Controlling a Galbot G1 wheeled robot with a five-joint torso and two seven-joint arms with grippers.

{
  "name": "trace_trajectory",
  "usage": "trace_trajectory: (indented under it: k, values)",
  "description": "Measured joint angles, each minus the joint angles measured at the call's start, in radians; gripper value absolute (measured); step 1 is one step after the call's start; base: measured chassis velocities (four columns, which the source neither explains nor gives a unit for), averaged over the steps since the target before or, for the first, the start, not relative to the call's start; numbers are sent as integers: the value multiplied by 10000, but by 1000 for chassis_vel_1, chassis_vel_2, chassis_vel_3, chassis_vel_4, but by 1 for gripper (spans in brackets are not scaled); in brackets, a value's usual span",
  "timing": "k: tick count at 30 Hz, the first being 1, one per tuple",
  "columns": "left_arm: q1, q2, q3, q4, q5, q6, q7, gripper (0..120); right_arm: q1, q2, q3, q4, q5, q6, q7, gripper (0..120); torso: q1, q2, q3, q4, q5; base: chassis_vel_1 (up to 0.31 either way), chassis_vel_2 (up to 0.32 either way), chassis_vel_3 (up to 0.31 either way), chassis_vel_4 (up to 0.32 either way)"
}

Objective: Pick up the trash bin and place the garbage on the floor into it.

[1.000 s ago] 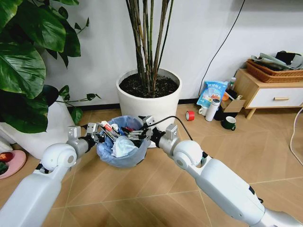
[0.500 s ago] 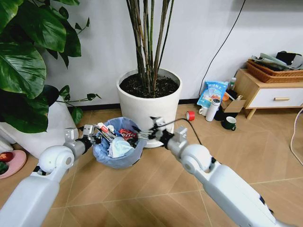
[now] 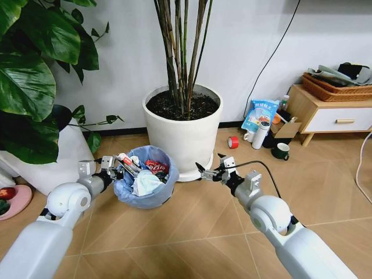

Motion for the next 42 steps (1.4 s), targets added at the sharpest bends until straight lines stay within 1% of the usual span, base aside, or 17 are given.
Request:
trace_trajectory:
  k: [1,7,9,13,21,25,32,37,42]
  values:
    - [-5,1,14,-8,-8,0,-9,0,-117,23,81,64,-40,1,-18,100,0,0,0,4,-1,0,0,0,0]
    - [-32,17,78,-27,-37,7,-41,0,-646,136,331,320,-188,13,-66,100,0,0,0,1,1,42,45,-51,-43]
    - [-58,18,117,-27,-42,11,-47,0,-1028,163,447,461,-351,49,-143,100,0,0,0,-1,0,109,119,-142,-125]
    - [-74,30,132,-31,-60,13,-53,0,-1230,143,499,564,-447,71,-230,100,0,0,1,1,-2,147,151,-154,-148]
    - [-108,75,134,-31,-99,15,-55,0,-1342,163,432,636,-591,84,-268,100,1,0,1,5,-1,141,154,-125,-136]
    - [-97,78,116,-44,-119,15,-52,0,-1369,195,363,644,-688,85,-308,100,0,0,1,-1,-1,124,111,-113,-114]
    - [-85,111,69,-63,-155,16,-45,0,-1350,220,247,643,-758,77,-331,100,1,0,2,4,-3,140,143,-133,-130]
    - [-86,112,64,-63,-160,16,-45,0,-1391,206,250,661,-764,51,-327,100,1,-1,2,3,-2,155,170,-148,-142]
    - [-87,72,64,-36,-161,16,-44,0,-1532,186,325,693,-786,42,-307,100,2,-2,2,3,-3,152,40,-146,-55]
